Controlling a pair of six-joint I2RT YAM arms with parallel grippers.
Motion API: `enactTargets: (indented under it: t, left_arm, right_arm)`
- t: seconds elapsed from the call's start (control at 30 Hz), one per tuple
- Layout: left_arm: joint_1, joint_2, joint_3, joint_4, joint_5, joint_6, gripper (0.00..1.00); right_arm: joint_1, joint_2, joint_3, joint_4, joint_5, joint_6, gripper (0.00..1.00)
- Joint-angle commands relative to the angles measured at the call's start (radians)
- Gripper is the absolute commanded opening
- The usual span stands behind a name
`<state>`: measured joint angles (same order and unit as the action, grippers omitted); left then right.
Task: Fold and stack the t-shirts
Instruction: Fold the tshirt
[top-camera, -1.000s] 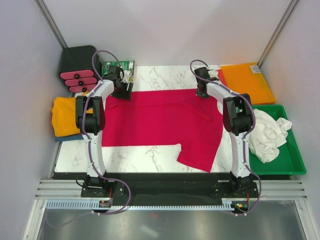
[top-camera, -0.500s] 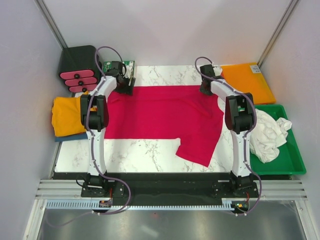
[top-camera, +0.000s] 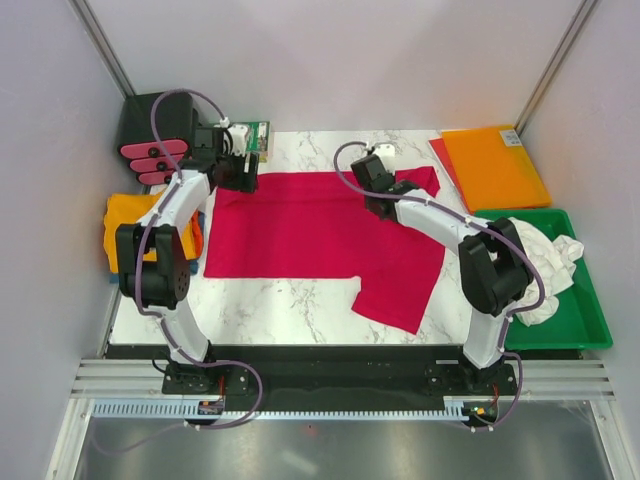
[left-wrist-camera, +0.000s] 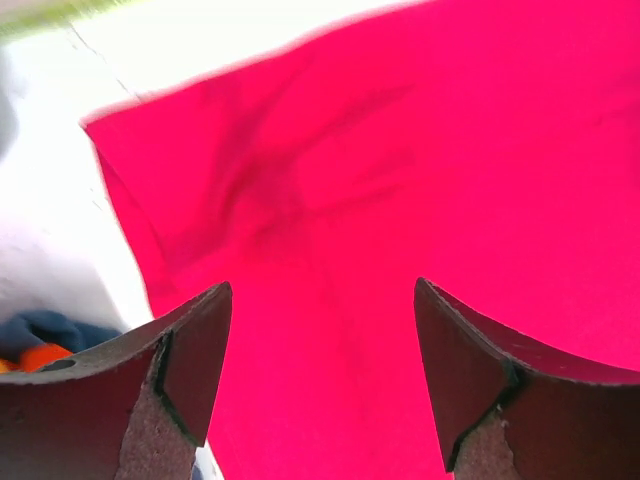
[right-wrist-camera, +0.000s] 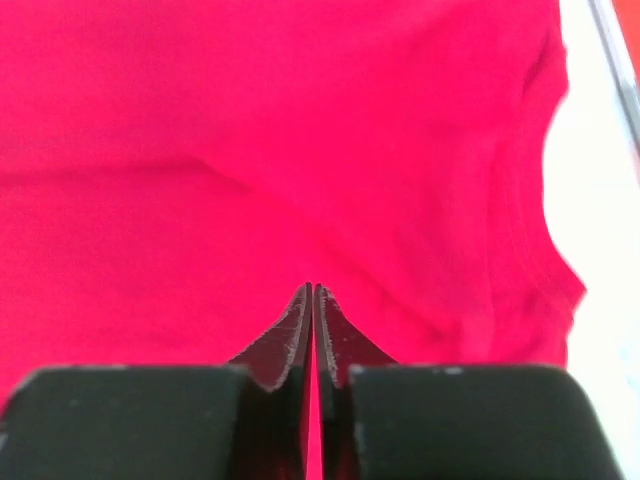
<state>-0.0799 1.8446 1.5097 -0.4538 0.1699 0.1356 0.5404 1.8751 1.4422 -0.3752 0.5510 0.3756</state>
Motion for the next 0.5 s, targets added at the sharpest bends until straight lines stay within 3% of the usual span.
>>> enactTargets:
  t: [0.0,0.23,0.47]
  left_arm:
    - [0.003,-0.030,-0.143,0.040,0.034,0.022,0.79]
    - [0.003,-0.068,-0.276,0.096,0.036,0.052,0.79]
    - [0.003,-0.059,-0.310,0.113,0.056,0.035,0.79]
  right_arm:
    - [-0.013,0.005,-0.098,-0.045,0.136,-0.017,0.08]
    - [-0.003,0.067,-0.051,-0.083,0.188,-0.084,0.29]
    - [-0.003,0.179,0.053,-0.105,0.175,-0.110,0.36]
